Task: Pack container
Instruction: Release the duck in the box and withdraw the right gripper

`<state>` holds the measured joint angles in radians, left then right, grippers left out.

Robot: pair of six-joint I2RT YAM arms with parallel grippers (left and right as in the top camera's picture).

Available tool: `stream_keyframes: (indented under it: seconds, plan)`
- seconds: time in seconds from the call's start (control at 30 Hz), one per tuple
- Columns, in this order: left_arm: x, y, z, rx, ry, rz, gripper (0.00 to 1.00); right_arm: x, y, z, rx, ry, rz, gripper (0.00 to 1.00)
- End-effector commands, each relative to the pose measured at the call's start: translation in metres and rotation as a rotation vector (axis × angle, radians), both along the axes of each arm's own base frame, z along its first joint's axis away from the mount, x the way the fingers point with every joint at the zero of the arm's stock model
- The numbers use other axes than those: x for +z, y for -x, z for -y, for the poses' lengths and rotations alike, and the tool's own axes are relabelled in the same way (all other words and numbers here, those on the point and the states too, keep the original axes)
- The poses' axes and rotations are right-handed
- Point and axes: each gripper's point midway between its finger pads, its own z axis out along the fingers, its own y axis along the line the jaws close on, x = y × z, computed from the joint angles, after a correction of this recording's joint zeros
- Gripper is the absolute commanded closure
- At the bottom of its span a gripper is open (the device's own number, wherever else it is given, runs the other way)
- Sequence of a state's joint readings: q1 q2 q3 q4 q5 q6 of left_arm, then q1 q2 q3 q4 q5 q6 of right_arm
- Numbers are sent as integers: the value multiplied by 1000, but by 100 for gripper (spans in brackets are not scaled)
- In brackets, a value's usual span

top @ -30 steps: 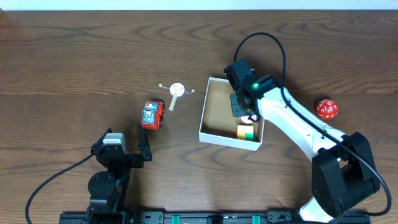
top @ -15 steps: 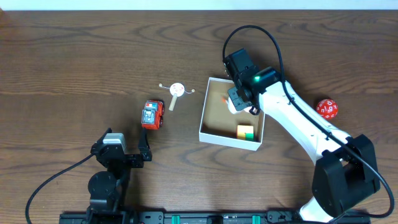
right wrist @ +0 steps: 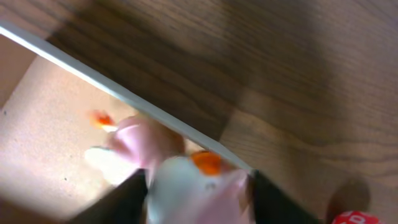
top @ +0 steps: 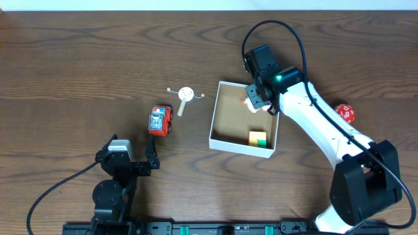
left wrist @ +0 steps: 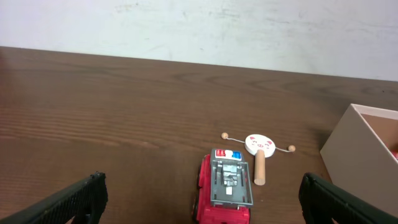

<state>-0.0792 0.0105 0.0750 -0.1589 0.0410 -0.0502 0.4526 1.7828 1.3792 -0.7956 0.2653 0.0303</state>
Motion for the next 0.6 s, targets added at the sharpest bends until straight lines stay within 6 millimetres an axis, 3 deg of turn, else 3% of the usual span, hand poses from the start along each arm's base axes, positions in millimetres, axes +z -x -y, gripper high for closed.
stream_keyframes:
  seconds: [0.0,0.37,0.57]
  plan:
    - [-9,1,-3,10,-16,-28,2,11,-6,2,3,5,31,32]
    - [-9,1,-3,10,-16,-28,2,14,-8,7,-54,-18,40,32]
    - [-9,1,-3,10,-16,-28,2,30,-2,53,-311,-87,47,37]
